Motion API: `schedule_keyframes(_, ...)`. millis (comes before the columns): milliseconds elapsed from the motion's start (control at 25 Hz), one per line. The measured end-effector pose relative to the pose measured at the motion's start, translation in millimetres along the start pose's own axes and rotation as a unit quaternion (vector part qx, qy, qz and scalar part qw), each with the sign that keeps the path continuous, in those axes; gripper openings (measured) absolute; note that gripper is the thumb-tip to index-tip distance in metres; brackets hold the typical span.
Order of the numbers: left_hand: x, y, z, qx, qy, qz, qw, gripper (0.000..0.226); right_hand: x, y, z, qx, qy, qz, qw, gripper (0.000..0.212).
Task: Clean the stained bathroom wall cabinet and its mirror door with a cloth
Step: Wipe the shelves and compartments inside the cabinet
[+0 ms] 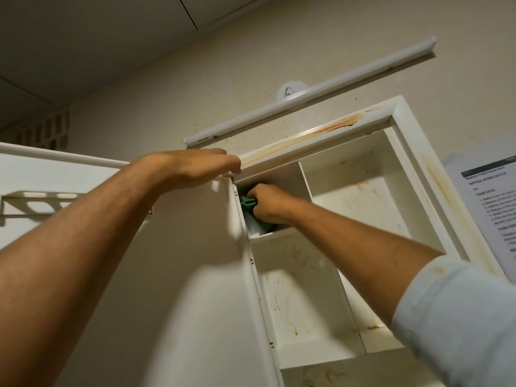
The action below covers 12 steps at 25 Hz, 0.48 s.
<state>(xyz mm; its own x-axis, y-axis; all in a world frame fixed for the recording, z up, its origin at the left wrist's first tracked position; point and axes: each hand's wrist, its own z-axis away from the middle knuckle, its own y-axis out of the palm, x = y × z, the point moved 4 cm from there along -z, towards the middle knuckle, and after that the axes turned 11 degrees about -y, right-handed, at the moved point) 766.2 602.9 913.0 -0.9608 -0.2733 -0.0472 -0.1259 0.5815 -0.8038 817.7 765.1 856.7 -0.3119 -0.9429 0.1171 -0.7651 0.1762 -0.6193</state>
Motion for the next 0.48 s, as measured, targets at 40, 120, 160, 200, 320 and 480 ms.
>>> schedule_keyframes(40,-1,0,1,0.003,0.002,-0.002,1.000,0.041,0,1,5,0.059,-0.012,0.031,0.998,0.040)
schedule_keyframes(120,-1,-1,6,0.009,0.005,0.001,1.000,0.050,6,6,14,0.161,-0.016,0.085,0.983,0.040)
schedule_keyframes(160,-2,-1,9,0.009,0.006,0.005,1.000,0.056,9,4,18,0.174,-0.006,0.100,0.980,0.038)
schedule_keyframes(200,-3,-2,12,0.007,0.007,0.007,1.000,0.064,12,0,19,0.162,-0.007,0.110,0.981,0.035)
schedule_keyframes(320,-3,-4,16,0.005,0.007,0.008,1.000,0.073,10,-24,20,-0.074,0.052,-0.012,0.996,0.024)
schedule_keyframes(480,-2,-2,5,-0.002,-0.003,0.026,1.000,0.053,16,0,19,-0.199,0.141,-0.305,0.921,0.017)
